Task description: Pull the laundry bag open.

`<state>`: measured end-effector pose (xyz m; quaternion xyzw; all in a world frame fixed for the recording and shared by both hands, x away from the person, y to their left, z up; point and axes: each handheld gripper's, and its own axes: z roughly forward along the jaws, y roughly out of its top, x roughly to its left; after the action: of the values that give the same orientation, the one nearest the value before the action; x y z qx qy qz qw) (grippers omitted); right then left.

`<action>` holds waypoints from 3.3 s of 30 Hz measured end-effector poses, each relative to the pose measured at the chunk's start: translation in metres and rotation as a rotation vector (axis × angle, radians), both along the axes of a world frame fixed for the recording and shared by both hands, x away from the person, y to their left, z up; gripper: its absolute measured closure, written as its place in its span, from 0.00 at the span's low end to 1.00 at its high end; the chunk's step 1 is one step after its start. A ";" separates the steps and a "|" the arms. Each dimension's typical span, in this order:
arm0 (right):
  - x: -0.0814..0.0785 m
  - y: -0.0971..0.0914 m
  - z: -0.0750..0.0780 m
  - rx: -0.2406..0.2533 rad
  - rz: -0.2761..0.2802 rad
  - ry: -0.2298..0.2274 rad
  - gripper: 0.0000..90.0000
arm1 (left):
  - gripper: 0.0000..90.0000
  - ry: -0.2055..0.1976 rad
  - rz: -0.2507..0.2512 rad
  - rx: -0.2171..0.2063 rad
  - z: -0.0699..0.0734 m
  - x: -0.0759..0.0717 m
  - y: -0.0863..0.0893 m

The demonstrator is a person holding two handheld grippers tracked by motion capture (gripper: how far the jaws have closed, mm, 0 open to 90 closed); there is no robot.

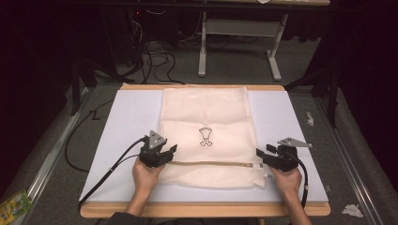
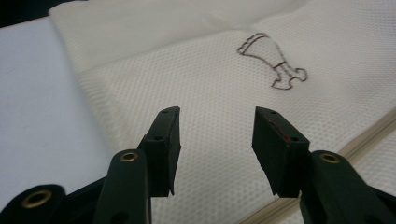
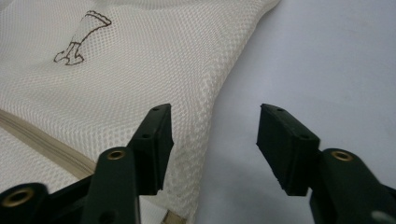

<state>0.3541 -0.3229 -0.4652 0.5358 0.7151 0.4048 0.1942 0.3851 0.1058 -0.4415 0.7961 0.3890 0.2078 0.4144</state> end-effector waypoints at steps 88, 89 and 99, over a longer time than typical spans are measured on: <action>0.003 0.019 0.017 0.065 0.197 0.033 0.98 | 0.67 0.154 -0.468 -0.010 -0.009 -0.021 -0.186; 0.002 0.020 0.018 0.069 0.197 0.032 0.98 | 0.67 0.153 -0.477 0.002 -0.010 -0.022 -0.188; 0.002 0.022 0.024 0.087 0.214 0.019 0.98 | 0.66 0.154 -0.469 -0.009 -0.016 -0.021 -0.198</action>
<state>0.3558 -0.3004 -0.4414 0.4682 0.7516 0.4489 0.1198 0.3641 -0.0918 -0.4575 0.8762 0.2250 0.0432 0.4240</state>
